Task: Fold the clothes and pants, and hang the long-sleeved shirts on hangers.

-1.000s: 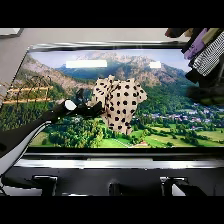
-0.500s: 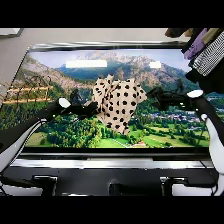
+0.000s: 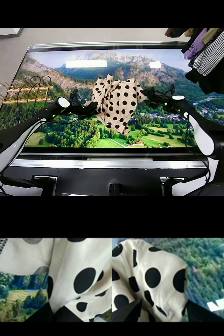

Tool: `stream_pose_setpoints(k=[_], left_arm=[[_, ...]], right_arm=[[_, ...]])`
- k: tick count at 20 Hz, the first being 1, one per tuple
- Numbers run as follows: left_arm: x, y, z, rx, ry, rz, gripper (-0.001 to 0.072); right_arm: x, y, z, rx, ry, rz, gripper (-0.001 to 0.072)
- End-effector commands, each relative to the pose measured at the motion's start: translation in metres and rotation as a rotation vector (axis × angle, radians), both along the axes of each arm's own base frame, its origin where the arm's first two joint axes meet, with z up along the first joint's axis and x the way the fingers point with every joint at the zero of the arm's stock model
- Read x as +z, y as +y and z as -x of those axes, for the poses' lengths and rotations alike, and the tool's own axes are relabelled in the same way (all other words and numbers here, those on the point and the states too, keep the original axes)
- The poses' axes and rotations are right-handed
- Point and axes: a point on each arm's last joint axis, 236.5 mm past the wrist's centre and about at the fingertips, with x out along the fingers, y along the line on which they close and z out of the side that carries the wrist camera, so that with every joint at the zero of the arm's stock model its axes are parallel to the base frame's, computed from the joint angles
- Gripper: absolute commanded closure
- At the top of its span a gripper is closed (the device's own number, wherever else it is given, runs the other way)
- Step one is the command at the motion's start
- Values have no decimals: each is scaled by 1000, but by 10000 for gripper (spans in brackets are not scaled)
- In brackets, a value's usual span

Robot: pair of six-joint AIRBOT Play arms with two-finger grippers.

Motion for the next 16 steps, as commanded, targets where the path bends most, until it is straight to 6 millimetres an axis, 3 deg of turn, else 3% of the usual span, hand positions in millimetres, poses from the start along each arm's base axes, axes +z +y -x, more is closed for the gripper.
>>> stream_pose_setpoints(k=[1, 2, 3, 5, 7, 9, 12, 14, 16], left_arm=[[0, 0, -1, -6, -7, -3, 691], [0, 1, -1, -5, -7, -3, 692], [0, 2, -2, -3, -8, -2, 692], [10, 6, -8, 9, -30, 3, 695], [41, 16, -26, 8, -99, 1, 696], [99, 29, -48, -30, -209, -12, 696], [221, 61, -71, -100, -460, -131, 696], [305, 86, -72, -78, -639, -235, 696], [385, 109, -59, -3, -803, -294, 695]], right_arm=[[-9, 9, -8, -7, 0, 11, 180], [-9, 9, -7, -3, 0, 8, 225], [-3, 9, -4, 24, -8, 0, 658], [21, 5, -3, 57, -54, 8, 689], [71, -13, -6, 63, -156, 64, 690], [146, -30, -6, 90, -319, 194, 691], [271, -64, 10, 68, -533, 478, 691], [359, -79, 41, 24, -667, 617, 690], [441, -90, 86, -40, -803, 735, 690]])
